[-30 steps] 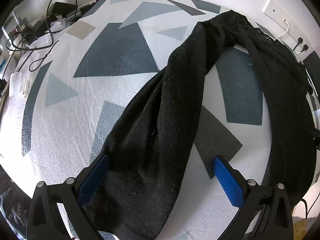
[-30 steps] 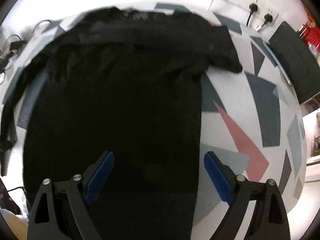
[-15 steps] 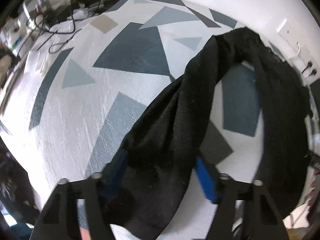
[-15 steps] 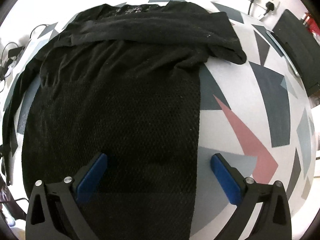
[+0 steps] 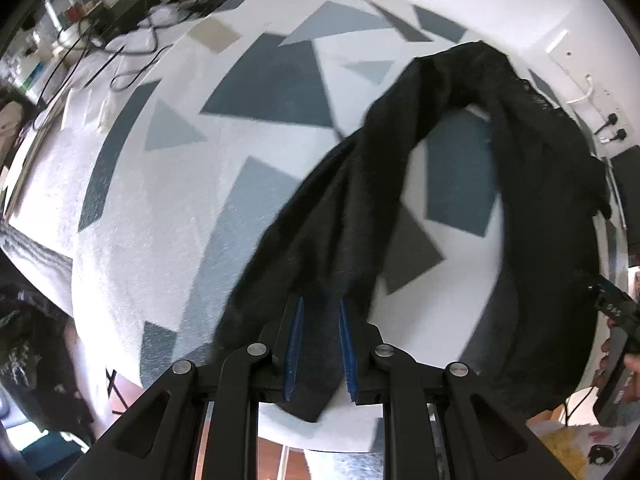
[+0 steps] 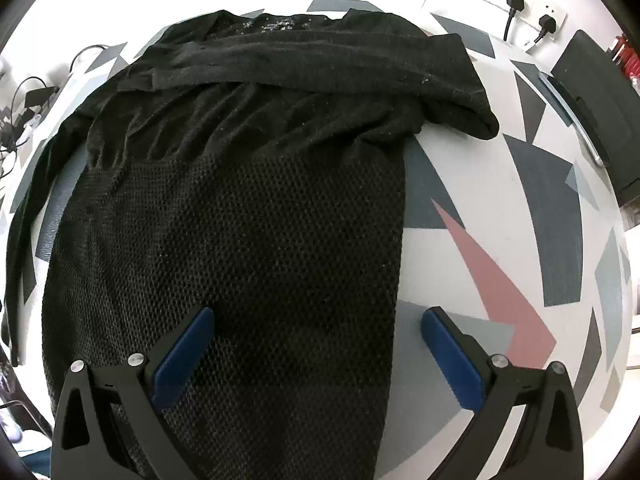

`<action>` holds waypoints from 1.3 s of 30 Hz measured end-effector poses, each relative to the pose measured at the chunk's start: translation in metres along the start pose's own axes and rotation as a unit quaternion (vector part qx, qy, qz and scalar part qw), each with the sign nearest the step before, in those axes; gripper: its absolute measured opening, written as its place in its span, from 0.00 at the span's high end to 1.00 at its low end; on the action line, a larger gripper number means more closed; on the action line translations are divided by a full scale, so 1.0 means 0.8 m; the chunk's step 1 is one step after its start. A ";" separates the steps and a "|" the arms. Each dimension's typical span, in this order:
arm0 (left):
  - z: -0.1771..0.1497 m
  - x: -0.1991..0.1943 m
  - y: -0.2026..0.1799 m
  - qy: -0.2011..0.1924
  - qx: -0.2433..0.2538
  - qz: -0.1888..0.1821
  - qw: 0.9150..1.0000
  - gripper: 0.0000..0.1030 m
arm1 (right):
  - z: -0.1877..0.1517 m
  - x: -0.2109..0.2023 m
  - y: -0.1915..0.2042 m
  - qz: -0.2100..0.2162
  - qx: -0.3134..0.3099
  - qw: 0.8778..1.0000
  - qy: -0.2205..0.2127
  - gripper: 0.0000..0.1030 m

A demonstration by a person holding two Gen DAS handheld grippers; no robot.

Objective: Fold clothes

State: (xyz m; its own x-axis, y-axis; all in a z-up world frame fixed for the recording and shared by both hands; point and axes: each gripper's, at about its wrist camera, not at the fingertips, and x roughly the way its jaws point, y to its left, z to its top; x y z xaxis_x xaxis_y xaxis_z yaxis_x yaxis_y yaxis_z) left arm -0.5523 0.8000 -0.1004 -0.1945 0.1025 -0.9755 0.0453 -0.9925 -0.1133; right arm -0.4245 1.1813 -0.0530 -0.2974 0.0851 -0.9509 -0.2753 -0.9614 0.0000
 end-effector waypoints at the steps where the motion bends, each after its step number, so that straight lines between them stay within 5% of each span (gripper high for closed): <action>1: -0.003 0.002 0.005 0.002 -0.010 -0.008 1.000 0.83 | 0.000 0.000 0.000 0.000 0.000 1.000 0.001 0.00; 6: -0.024 0.009 0.001 -0.003 -0.006 -0.035 0.999 0.83 | 0.001 0.000 0.003 0.001 -0.003 1.000 0.003 0.00; 15: -0.033 0.011 -0.032 -0.033 0.062 -0.010 0.997 0.74 | 0.006 0.001 0.009 0.000 0.001 1.000 0.011 0.00; 16: -0.031 0.007 -0.025 -0.032 0.051 -0.030 0.998 0.94 | 0.006 0.001 0.010 0.000 0.001 1.000 0.011 0.00; 17: -0.028 0.004 -0.018 -0.030 0.039 -0.049 0.998 0.98 | 0.005 0.001 0.011 0.000 0.001 1.000 0.011 0.00; 21: -0.016 -0.015 0.010 -0.028 -0.010 -0.132 0.991 0.98 | 0.006 0.001 0.014 0.000 0.001 1.000 0.012 0.00; 23: 0.007 -0.050 0.027 -0.054 -0.043 -0.200 0.977 0.98 | 0.007 0.001 0.016 0.000 0.001 1.000 0.015 0.00; 29: 0.116 -0.159 0.019 -0.172 -0.053 -0.326 0.928 0.98 | 0.020 0.004 0.016 0.008 0.007 0.999 0.050 0.00; 33: 0.170 -0.201 -0.030 -0.234 -0.016 -0.350 0.907 0.98 | 0.030 0.001 -0.005 0.046 0.054 0.996 0.059 0.00; 39: 0.171 -0.246 -0.070 -0.254 0.042 -0.413 0.873 0.99 | 0.046 -0.031 -0.049 0.150 0.194 0.969 0.021 0.00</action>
State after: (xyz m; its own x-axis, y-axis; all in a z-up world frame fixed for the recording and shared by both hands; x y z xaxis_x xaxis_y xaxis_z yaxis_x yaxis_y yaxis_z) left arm -0.6503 0.8266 0.1235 -0.5368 0.7652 -0.3553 -0.3842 -0.5967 -0.7046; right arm -0.4400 1.2265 -0.0178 -0.3812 -0.2010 -0.9024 -0.5087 -0.7694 0.3862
